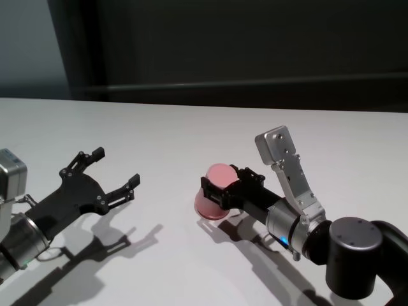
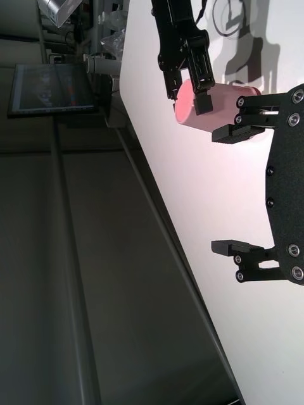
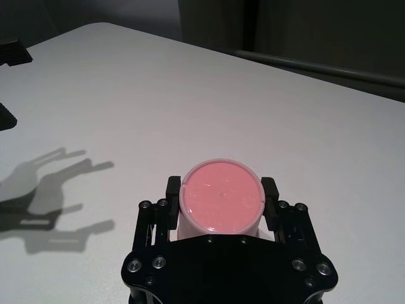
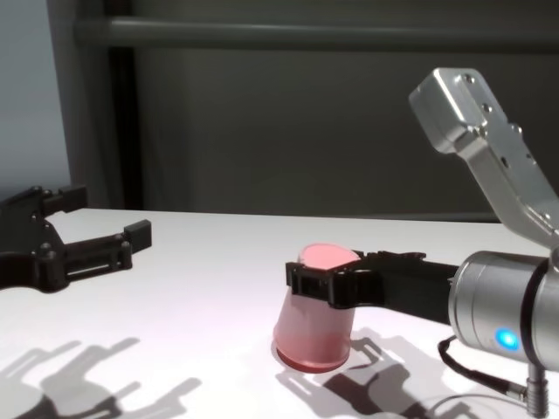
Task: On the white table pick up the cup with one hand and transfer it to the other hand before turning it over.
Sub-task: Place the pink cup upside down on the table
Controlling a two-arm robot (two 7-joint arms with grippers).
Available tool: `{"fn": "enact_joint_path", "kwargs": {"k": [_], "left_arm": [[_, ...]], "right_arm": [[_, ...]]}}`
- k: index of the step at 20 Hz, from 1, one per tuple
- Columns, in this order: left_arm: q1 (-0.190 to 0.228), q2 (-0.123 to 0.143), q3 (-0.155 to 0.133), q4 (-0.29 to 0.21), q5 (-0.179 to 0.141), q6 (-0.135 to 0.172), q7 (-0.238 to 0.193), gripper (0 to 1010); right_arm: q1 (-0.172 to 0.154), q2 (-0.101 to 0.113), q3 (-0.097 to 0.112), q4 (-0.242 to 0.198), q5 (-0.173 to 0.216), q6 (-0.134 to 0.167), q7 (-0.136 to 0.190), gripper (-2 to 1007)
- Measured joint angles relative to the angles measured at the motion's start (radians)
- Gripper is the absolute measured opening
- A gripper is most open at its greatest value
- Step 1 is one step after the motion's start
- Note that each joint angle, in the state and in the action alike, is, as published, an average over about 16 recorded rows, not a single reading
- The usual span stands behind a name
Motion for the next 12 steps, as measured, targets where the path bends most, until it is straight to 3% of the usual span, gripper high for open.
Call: {"fn": "enact_joint_path", "kwargs": {"k": [12], "left_arm": [[0.0,0.0,0.0,0.0,0.0,0.0,0.0,1001]], "right_arm": [[0.004,-0.014,0.005,0.004,-0.023,0.046,0.014,736]]}}
